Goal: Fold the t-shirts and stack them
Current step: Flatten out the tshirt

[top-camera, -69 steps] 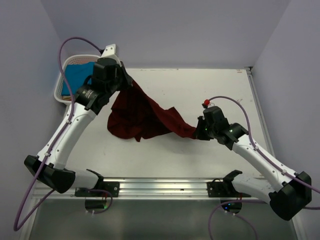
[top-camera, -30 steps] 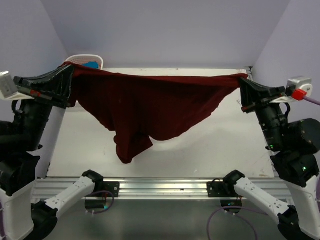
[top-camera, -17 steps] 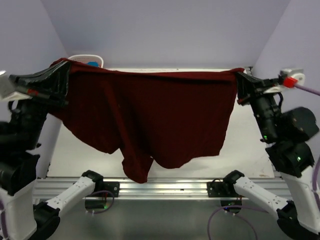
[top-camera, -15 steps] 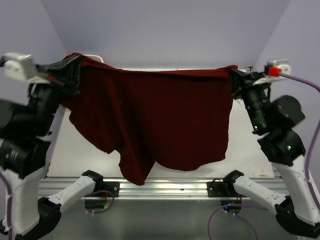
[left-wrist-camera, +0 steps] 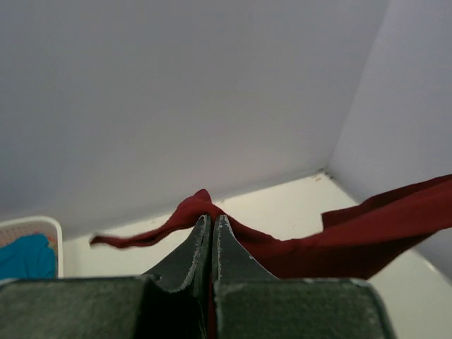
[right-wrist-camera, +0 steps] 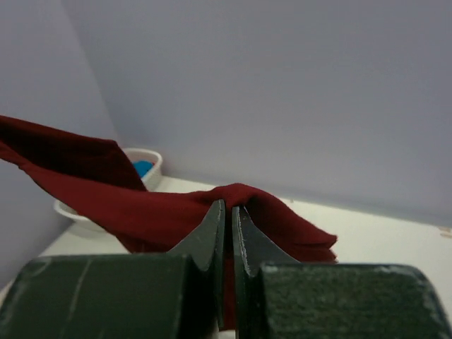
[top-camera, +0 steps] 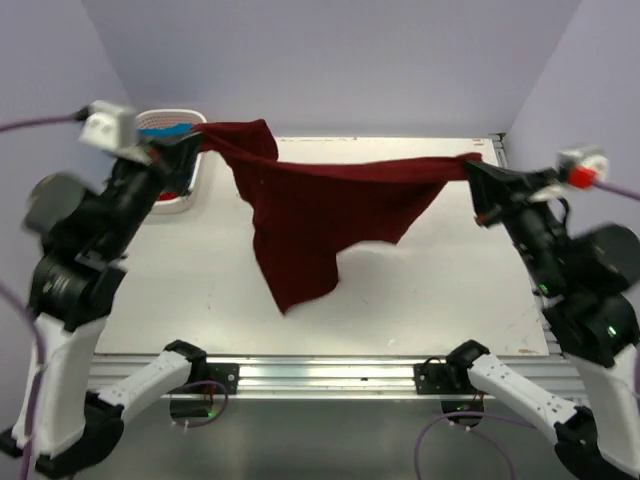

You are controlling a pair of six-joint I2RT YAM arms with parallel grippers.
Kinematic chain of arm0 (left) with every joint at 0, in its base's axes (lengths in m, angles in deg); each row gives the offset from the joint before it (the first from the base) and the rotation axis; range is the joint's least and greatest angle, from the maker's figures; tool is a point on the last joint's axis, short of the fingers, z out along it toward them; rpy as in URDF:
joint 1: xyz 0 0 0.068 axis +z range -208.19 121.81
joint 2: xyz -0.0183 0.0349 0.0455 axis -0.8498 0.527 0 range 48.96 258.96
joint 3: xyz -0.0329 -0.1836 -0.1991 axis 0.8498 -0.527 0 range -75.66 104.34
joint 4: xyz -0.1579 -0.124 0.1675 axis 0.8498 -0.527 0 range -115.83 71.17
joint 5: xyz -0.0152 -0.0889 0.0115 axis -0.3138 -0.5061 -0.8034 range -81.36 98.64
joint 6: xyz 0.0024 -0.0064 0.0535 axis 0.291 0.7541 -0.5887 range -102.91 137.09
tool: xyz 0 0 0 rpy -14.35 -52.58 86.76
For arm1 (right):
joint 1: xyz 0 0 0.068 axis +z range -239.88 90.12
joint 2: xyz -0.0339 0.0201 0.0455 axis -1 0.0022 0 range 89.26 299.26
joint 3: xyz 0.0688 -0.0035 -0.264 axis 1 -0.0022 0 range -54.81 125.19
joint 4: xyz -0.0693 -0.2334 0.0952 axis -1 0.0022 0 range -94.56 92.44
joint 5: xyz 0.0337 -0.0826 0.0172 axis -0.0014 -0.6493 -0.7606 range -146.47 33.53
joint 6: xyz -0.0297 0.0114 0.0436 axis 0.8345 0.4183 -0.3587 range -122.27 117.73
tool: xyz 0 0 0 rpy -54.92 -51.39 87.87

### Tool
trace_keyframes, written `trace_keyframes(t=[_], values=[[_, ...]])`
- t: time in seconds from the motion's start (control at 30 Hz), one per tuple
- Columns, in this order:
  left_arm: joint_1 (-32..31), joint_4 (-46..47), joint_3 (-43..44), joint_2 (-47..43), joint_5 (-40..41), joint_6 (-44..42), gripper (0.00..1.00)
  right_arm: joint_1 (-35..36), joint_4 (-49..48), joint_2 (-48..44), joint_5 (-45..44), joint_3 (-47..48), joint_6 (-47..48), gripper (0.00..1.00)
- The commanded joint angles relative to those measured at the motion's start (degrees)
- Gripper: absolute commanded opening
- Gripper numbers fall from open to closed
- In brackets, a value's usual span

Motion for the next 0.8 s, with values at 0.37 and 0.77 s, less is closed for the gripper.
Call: trace_keyframes(t=[0.37,0.77], values=[[2.4,2.6,14.6,-21.2,-22.7,7.8,0.0,-0.3,6.5,-15.6,20.0,8.8,-6.9,0.0],[2.5,13.0,-15.8,-3.6,0.1,-1.5,0.0,-0.3,3.3,12.6,-11.5,1.4,-4.1,0.0]])
